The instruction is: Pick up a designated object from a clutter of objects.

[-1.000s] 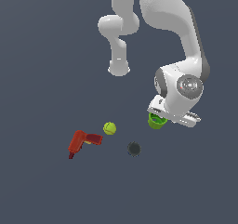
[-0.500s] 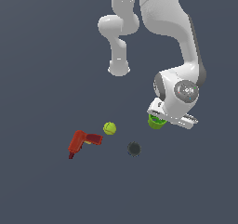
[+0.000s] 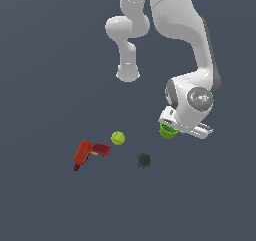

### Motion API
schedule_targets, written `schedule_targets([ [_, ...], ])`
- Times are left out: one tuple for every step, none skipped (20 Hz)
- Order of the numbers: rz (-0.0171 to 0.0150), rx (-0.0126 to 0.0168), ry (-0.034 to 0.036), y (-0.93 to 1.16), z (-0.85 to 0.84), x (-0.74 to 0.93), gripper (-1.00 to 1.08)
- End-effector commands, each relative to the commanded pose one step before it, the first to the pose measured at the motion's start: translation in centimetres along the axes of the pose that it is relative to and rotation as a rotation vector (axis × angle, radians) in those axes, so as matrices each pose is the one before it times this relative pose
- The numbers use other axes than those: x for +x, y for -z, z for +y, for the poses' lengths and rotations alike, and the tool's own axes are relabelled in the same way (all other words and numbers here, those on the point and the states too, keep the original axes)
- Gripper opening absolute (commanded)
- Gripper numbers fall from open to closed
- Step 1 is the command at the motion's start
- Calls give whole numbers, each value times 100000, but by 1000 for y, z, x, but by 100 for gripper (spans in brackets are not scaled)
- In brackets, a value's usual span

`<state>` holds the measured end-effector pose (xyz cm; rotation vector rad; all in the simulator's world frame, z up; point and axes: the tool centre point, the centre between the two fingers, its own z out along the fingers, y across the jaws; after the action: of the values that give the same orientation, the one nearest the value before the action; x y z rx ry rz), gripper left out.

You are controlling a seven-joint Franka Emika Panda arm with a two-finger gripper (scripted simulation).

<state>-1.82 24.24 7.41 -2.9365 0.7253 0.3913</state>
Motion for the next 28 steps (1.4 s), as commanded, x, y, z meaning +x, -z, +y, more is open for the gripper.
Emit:
schedule_targets([
  [-14,-32,-49,-29,32,24,-100],
  [0,0,0,0,0,0,-100],
  [0,0,0,2,-25,-1,-100],
  [0,0,0,20,23,3,-100],
  [0,0,0,61,68,9,-100],
  [0,0,0,102,114,15,-100],
  [0,0,0,143,160,20,-100],
  [0,0,0,184,206,26,-100],
  [0,0,0,226,252,32,-100],
  [0,0,0,269,299,38,-100],
  [0,0,0,312,347,44,-100],
  [-17,61,-28,377,415,66,-100],
  [0,0,0,400,445,57,-100],
  [0,0,0,446,495,63,-100],
  [0,0,0,493,546,70,-100],
  [0,0,0,541,599,76,-100],
  [-59,59,-52,597,681,116,-100],
  [0,0,0,644,709,91,-100],
  [0,0,0,696,765,98,-100],
  [-43,46,-27,749,835,125,-100],
  [0,0,0,789,863,111,-100],
  [-44,48,-24,835,925,136,-100],
  [0,0,0,870,947,122,-100],
  [-44,49,-22,893,985,144,-100],
  [0,0,0,891,964,126,-100],
  [-44,49,-21,894,982,145,-100],
  [0,0,0,893,961,128,-100],
  [-44,48,-23,894,981,148,-100],
])
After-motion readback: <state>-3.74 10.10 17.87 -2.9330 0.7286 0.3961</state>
